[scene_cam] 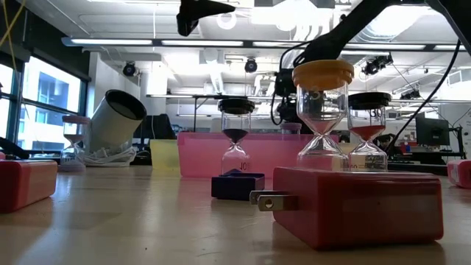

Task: Pick & Place Office items
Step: Put the light blue digital clock into the orange bin, then put the right pink charger adapter into the yellow bin

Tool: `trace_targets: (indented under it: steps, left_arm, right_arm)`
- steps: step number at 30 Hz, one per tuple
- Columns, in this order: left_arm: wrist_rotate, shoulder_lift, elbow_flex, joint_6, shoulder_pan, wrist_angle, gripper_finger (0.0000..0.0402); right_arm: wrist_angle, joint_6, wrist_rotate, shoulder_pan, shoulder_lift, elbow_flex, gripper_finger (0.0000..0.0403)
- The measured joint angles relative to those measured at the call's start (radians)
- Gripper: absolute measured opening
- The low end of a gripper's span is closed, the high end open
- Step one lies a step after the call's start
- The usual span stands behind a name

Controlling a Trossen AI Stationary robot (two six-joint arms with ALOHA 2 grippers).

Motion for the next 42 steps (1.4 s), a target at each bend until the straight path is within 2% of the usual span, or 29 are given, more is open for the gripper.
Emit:
trace_targets:
  steps: [5, 10, 19, 25, 29, 35, 42]
  left_arm:
    - [0.0, 0.0, 0.0, -0.041, 0.01, 0.002, 0.0292]
    - [-0.006, 0.0, 0.0, -0.043, 0.013, 0.039, 0.0292]
    - [-0.028, 0.0, 0.0, -0.043, 0.013, 0.155, 0.0292]
    - [-0.031, 0.005, 0.0, -0.043, 0.01, 0.155, 0.0292]
    - [-0.031, 0.006, 0.0, -0.043, -0.015, 0.154, 0.0292]
    - [-0.031, 0.006, 0.0, -0.042, -0.093, 0.151, 0.0292]
    - [-0.031, 0.006, 0.0, -0.042, -0.19, 0.137, 0.0292]
  right_arm:
    - [-0.099, 0.0, 0.07, 0.003, -0.034, 0.041, 0.0298]
    - [-0.113, 0.0, 0.16, 0.024, -0.148, 0.051, 0.0298]
    - [-0.164, 0.063, 0.153, 0.073, -0.434, 0.053, 0.0299]
    - [-0.326, 0.26, 0.148, 0.085, -0.583, 0.053, 0.0299]
    - [-0.43, 0.296, 0.113, 0.107, -0.676, 0.053, 0.03]
    - [-0.527, 0.391, 0.112, 0.235, -0.822, 0.053, 0.0295]
    - [-0.586, 0.547, 0.194, 0.418, -0.962, 0.052, 0.0295]
